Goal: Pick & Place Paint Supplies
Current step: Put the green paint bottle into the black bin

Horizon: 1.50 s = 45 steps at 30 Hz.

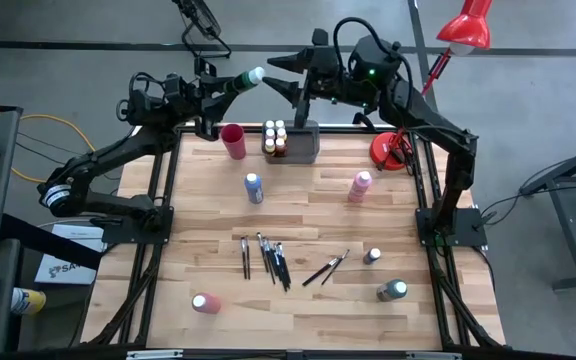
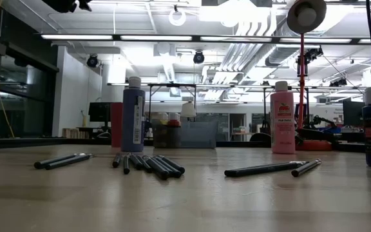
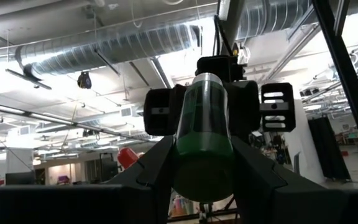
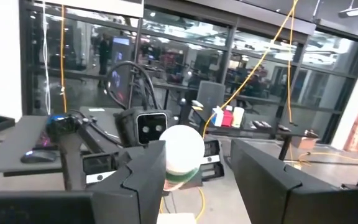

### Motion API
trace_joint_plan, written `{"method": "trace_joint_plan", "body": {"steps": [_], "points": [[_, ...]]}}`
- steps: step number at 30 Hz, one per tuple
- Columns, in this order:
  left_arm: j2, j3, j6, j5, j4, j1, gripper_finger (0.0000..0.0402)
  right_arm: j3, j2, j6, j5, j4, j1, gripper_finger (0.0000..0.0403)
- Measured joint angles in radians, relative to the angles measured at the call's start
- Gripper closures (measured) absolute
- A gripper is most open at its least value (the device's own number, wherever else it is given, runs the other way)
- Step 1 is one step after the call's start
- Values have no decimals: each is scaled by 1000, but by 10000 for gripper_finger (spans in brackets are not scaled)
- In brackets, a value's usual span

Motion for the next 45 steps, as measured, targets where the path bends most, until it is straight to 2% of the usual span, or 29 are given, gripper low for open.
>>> {"method": "trace_joint_plan", "body": {"steps": [11,19,23,33,38,45], "points": [[0,0,0,13,-2,0,279,0,0,23,-36,-42,1,226],[0,0,0,16,-3,0,279,0,1,37,-14,-38,1,154],[1,0,-14,16,0,0,279,1,12,27,-17,-21,3,137],[1,0,-93,-1,99,0,279,1,35,18,-141,123,6,160],[1,0,-115,-2,134,0,279,1,36,18,-149,186,6,171],[1,-1,-123,-1,133,0,279,-1,120,60,-189,318,7,171]]}}
